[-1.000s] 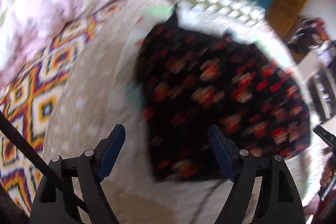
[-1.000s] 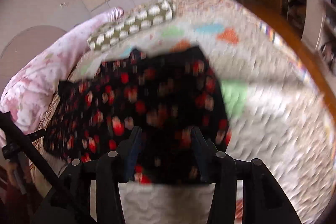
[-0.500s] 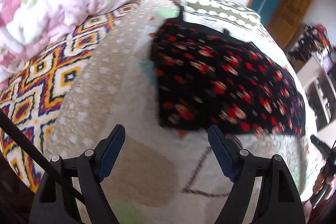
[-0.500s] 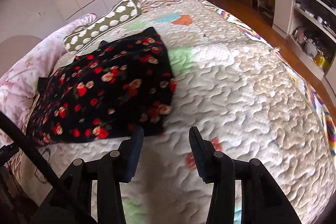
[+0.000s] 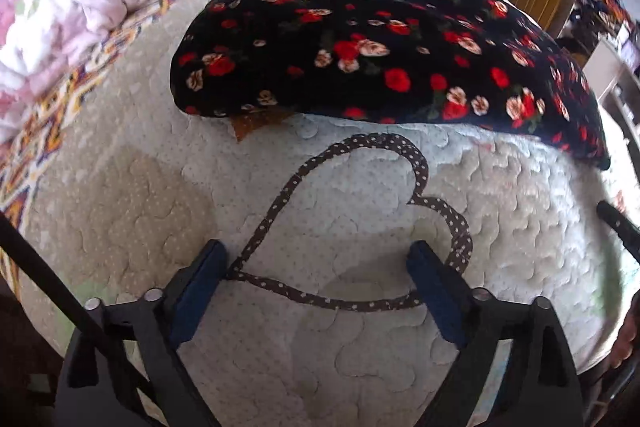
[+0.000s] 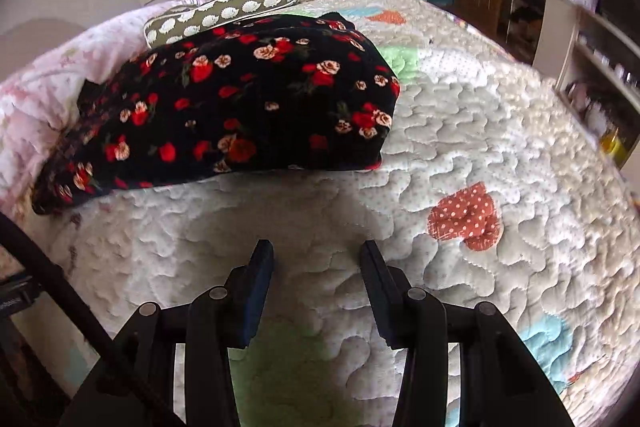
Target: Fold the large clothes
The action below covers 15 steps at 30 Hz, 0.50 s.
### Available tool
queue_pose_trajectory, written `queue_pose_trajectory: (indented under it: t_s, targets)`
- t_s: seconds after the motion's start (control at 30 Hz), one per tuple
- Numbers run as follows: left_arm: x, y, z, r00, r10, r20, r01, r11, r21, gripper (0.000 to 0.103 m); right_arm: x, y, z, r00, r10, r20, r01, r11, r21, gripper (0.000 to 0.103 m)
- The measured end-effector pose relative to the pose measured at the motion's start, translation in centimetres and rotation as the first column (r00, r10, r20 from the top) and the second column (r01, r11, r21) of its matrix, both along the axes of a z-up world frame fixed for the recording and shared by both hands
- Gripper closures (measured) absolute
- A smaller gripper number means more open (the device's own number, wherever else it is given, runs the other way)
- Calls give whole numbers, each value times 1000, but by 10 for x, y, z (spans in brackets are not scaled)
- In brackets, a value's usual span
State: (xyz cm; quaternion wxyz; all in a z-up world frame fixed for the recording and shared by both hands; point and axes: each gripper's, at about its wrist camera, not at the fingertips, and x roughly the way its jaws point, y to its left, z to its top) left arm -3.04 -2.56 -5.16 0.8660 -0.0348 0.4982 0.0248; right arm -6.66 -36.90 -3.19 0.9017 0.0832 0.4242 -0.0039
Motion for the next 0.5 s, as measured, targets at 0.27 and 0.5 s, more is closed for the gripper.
queue_pose_trajectory:
  t_s: [0.27, 0.5]
  targets:
    - [0, -8, -7, 1000, 25, -6, -25, 999, 28, 0, -3, 14, -8, 998, -52, 35, 54, 995, -84, 41]
    - [-5, -10, -8, 999, 31, 13, -32, 999, 37, 0, -1, 19, -11, 995, -84, 47, 89, 990, -110, 32]
